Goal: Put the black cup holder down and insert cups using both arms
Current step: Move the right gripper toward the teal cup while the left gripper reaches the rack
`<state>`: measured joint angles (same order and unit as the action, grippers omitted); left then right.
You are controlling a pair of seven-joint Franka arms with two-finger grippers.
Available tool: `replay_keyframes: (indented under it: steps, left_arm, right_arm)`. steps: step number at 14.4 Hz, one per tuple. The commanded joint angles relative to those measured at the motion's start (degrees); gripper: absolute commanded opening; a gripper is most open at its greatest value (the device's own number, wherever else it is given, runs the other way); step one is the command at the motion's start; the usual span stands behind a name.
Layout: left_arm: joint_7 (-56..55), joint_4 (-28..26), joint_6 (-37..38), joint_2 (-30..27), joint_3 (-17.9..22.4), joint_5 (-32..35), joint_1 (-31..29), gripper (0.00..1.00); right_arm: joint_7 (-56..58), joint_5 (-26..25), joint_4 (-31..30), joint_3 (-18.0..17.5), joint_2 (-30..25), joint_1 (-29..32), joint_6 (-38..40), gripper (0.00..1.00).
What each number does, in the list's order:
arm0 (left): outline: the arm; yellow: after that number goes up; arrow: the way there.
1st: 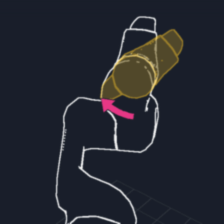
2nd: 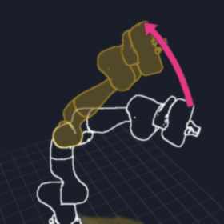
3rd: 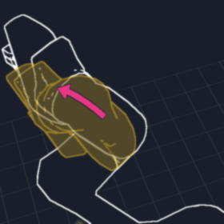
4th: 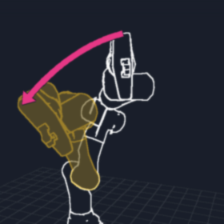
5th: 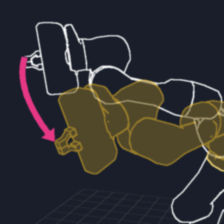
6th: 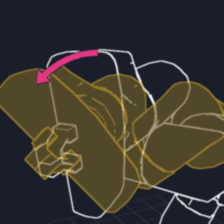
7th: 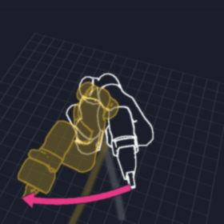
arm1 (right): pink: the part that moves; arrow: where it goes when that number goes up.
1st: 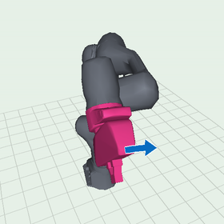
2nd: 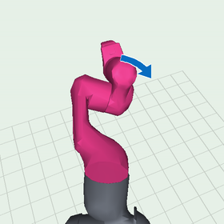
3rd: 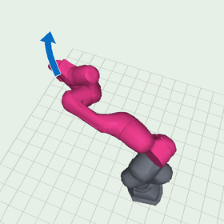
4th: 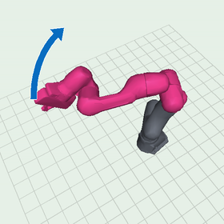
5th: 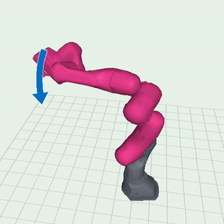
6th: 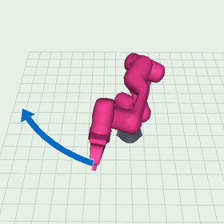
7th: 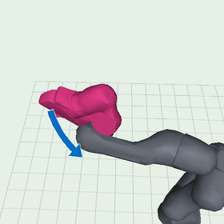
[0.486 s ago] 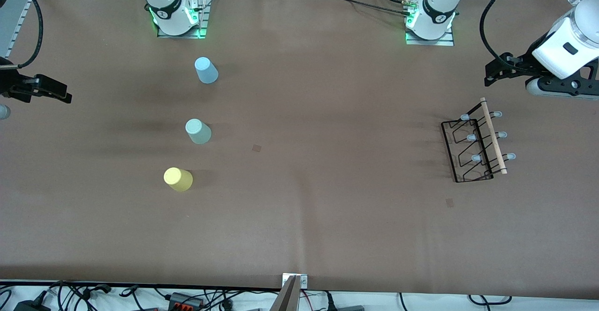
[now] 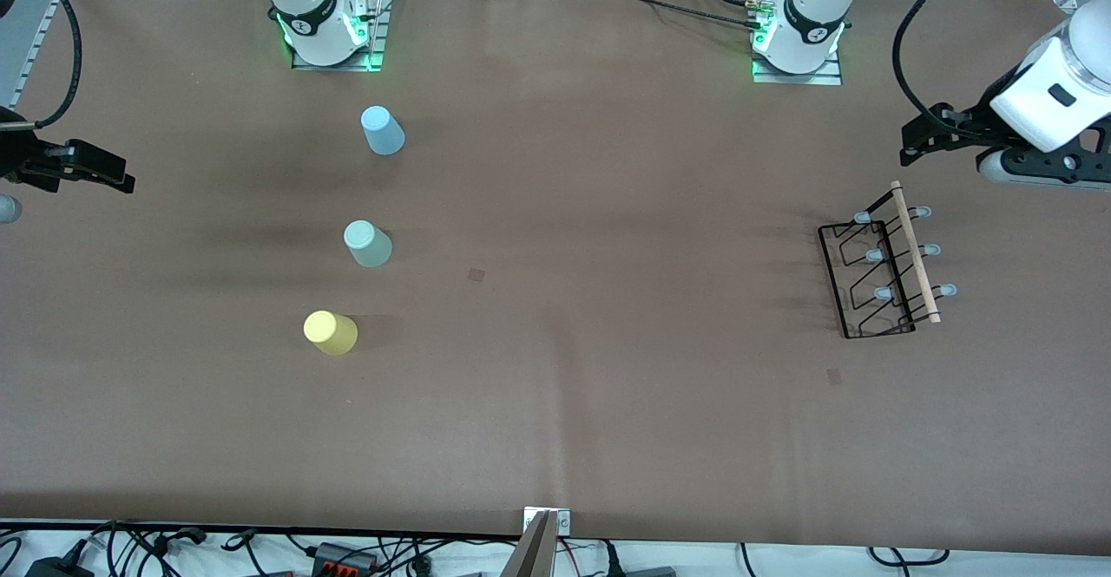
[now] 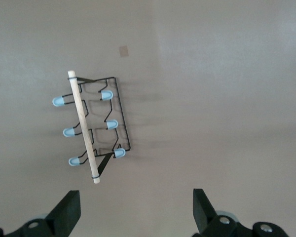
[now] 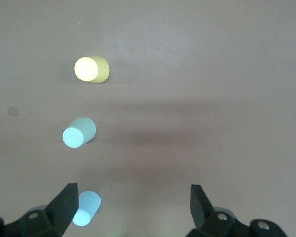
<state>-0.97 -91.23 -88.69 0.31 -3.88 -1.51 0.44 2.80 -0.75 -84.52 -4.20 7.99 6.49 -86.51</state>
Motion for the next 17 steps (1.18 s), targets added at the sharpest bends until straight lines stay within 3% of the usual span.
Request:
replay_keyframes:
  steps: [1, 4, 6, 9, 12, 14, 17]
  left_arm:
    - [-0.4, 3.2, 1.1, 1.9, 0.2, 0.6, -0.3, 1.0]
    - [-0.4, 3.2, 1.1, 2.0, 0.3, 0.6, -0.7, 1.0]
    - [-0.3, 3.0, 1.1, 2.1, 0.3, 0.6, -0.7, 1.0]
    - [0.3, 2.9, 4.3, 3.4, -0.3, 0.6, -0.5, 1.0]
    - [0.3, 3.3, 7.8, 4.6, 0.1, -0.1, -1.0, 1.0]
    - [0.4, 3.3, 7.7, 7.1, 0.3, 0.4, -1.3, 1.0]
    - [0.5, 3.5, 7.7, 9.4, 0.4, 0.5, -1.8, 1.0]
  right_arm:
    - [0.9, 0.7, 1.2, -0.5, 1.9, -0.6, 1.6, 1.0]
    - [0.8, 0.5, 1.0, -0.5, 2.4, -1.9, 3.4, 1.0]
    - [0.5, 0.4, -2.6, -0.5, 2.0, -2.4, 3.4, 1.0]
    - [0.5, 0.6, -17.6, -0.5, -4.4, -2.9, -10.8, 1.0]
    - [-0.8, 0.7, -29.0, -0.5, -7.0, -3.6, -22.0, 1.0]
    - [-1.0, 0.7, -34.9, -0.5, -8.2, -4.0, -28.5, 1.0]
    - [-3.8, 0.8, -36.7, -0.5, -7.4, -4.6, -29.9, 1.0]
